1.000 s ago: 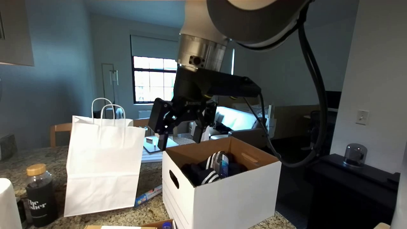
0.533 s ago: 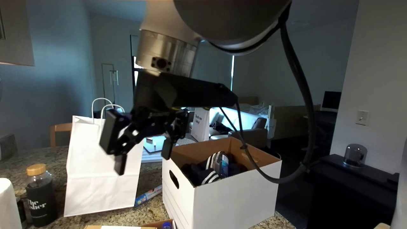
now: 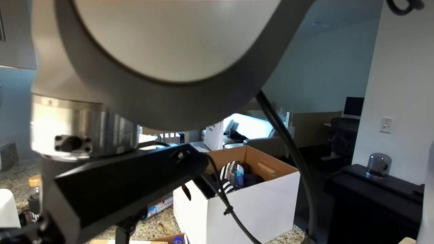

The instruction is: Pick up two empty bottles and place them in the white storage box

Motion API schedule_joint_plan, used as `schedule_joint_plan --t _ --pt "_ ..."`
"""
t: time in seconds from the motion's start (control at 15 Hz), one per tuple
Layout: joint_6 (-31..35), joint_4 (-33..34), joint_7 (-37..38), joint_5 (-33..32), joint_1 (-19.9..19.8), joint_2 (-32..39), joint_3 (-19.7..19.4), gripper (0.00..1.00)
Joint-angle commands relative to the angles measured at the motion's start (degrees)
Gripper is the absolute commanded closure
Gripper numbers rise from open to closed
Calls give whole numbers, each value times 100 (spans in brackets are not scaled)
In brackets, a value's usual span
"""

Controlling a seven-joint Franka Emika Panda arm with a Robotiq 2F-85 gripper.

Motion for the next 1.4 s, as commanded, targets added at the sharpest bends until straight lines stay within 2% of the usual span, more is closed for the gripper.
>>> schedule_joint_plan --t 0.0,0.27,0.53,0.6,0.87,1.0,1.2,1.33 --pt "-11 93 -47 31 213 128 -180 0" --pt "132 284 -59 -25 301 421 -220 0" --pt "454 615 432 -954 847 1270 -353 0" --pt "407 763 561 -841 990 1604 -434 0" --pt "513 1357 90 -73 1437 2932 -966 0" --pt "388 1789 -210 512 1520 3409 -1129 0" --pt "501 2407 -563 1397 1580 3874 -1204 0" --pt "751 2601 -615 1746 1674 4012 -1291 0"
